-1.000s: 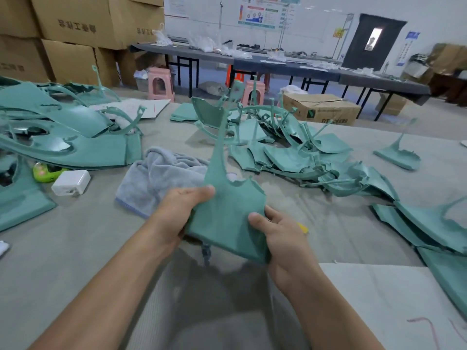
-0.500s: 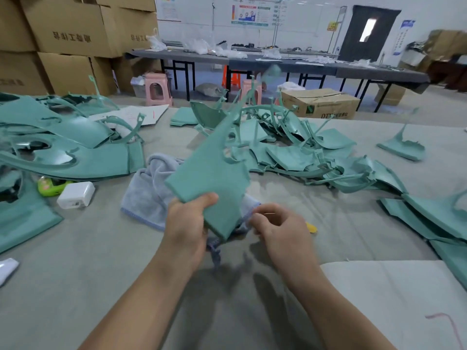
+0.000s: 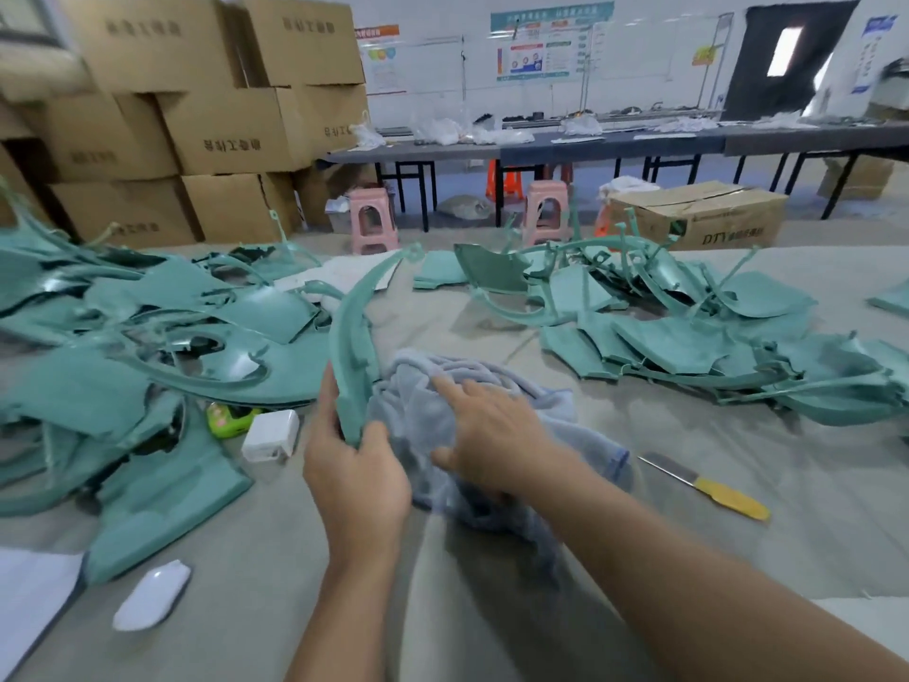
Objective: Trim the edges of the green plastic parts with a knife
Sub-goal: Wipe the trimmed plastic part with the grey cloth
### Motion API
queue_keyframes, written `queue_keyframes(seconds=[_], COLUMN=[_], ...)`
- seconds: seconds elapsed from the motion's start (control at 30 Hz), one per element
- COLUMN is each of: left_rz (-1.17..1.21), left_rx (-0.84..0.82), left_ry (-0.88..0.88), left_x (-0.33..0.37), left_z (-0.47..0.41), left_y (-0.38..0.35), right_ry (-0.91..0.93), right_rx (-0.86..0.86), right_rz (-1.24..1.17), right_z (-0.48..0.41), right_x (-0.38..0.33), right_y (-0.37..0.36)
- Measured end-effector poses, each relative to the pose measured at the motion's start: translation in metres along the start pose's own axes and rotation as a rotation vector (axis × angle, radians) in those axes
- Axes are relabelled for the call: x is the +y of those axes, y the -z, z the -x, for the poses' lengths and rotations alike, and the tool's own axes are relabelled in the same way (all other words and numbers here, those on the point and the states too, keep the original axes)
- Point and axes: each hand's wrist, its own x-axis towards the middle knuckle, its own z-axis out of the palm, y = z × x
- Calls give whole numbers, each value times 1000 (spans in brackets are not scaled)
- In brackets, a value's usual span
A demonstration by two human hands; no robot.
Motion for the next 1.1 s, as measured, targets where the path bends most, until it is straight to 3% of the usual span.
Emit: queue_keyframes(seconds=[0.1,0.2,0.27,0.33,0.43,0.5,0.6,0.8,0.93,1.1], left_rz=[10,52,135,248,355,243,65,5,153,136], left_rx=[-42,-53,-51,-100,-223,-305,-257,-246,-253,-342], left_ry=[-44,-25,-4,1,73,120,145,241,305,180], left_x=[2,0,1,1,2,2,-6,-20,-19,-11], left_z=[1,3,5,7,15,17,11,0,6,12], left_y=[0,-1,-4,-12,-20,-23,-24,-18,-23,-23], right_ry=[-44,-191,-114,36,136,118,116,26,-163,-313], right_rx=[51,218,366,324,127,42,15,142,186,259], right_rz=[-121,-357,-419,-418,-539,-630,-755,-622,-583,-503], right_z=[-4,12,31,50,65,64,51,8,-19,-37], right_x=[7,22,32,28,8,-6,-20,-32,-25,-24], right_y=[2,38,75,106,103,75,37,15,17,20])
